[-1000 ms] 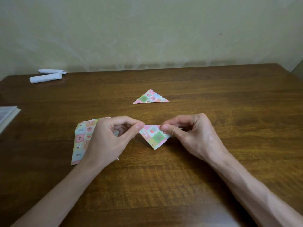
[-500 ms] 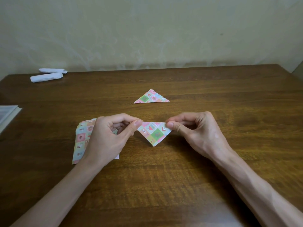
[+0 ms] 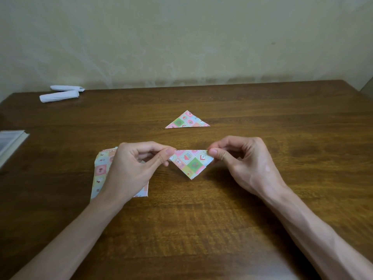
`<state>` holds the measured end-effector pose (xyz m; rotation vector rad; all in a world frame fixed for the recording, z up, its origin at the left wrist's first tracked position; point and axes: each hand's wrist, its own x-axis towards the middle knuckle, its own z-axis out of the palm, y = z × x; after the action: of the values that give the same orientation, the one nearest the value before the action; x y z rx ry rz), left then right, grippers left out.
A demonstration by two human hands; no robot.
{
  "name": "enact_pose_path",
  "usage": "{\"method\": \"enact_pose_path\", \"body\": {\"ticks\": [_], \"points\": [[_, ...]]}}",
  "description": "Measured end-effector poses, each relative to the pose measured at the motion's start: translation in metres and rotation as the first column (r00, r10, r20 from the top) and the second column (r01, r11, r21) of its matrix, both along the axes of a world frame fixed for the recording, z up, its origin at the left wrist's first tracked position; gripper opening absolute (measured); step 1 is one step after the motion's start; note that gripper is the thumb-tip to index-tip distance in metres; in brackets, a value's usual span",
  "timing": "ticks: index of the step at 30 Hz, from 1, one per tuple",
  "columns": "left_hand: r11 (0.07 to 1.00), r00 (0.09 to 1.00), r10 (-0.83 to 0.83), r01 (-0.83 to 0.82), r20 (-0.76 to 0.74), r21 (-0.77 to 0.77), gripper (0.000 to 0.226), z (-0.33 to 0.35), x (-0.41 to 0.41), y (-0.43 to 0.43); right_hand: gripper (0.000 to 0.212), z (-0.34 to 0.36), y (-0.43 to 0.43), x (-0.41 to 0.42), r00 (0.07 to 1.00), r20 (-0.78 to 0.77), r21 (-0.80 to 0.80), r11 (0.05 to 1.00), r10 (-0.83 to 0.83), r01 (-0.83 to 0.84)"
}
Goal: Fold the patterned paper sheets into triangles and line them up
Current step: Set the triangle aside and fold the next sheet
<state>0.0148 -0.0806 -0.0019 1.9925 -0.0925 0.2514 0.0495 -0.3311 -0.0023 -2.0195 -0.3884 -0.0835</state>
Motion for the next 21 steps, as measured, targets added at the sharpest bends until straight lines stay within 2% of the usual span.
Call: {"method": "enact_pose_path", "body": {"ticks": [5, 8, 10, 12, 15, 17, 18, 21], "points": [[0.943, 0.993, -0.081, 0.050, 0.081, 0.328, 0.028, 0.009, 0.002, 0.002, 0.009, 0.001, 0.004, -0.003, 0.986, 0.125, -0.077, 0.992, 0.107, -0.098], [0.891, 0.982, -0.148, 0.083, 0.113, 0.445, 0.026, 0.016, 0.004, -0.002, 0.007, 0.000, 0.009, -0.006, 0.972, 0.178, -0.082, 0.987, 0.150, -0.138], [0.875, 0.978, -0.190, 0.126, 0.092, 0.468, 0.018, 0.020, 0.005, -0.006, 0.004, -0.002, 0.012, -0.006, 0.976, 0.175, -0.017, 0.992, 0.128, -0.127], [0.910, 0.982, -0.190, 0.176, 0.000, 0.376, 0.008, 0.022, 0.007, -0.008, 0.014, -0.002, 0.015, -0.006, 0.990, 0.091, 0.141, 0.982, 0.111, -0.123], [0.994, 0.987, -0.106, 0.101, -0.123, -0.040, 0.009, 0.024, 0.011, -0.013, 0.043, -0.003, 0.019, -0.007, 0.986, -0.082, 0.281, 0.953, 0.144, -0.116], [0.967, 0.972, -0.103, 0.048, -0.210, -0.251, 0.018, 0.025, 0.012, -0.022, 0.036, -0.005, 0.021, -0.008, 0.972, -0.159, 0.318, 0.941, 0.175, -0.118], [0.951, 0.964, -0.115, 0.037, -0.241, -0.307, 0.021, 0.025, 0.012, -0.027, 0.028, -0.006, 0.021, -0.008, 0.970, -0.172, 0.331, 0.937, 0.174, -0.109], [0.943, 0.949, -0.113, 0.009, -0.294, -0.334, 0.025, 0.022, 0.012, -0.035, 0.017, -0.009, 0.020, -0.007, 0.969, -0.198, 0.400, 0.915, 0.145, -0.055]]}}
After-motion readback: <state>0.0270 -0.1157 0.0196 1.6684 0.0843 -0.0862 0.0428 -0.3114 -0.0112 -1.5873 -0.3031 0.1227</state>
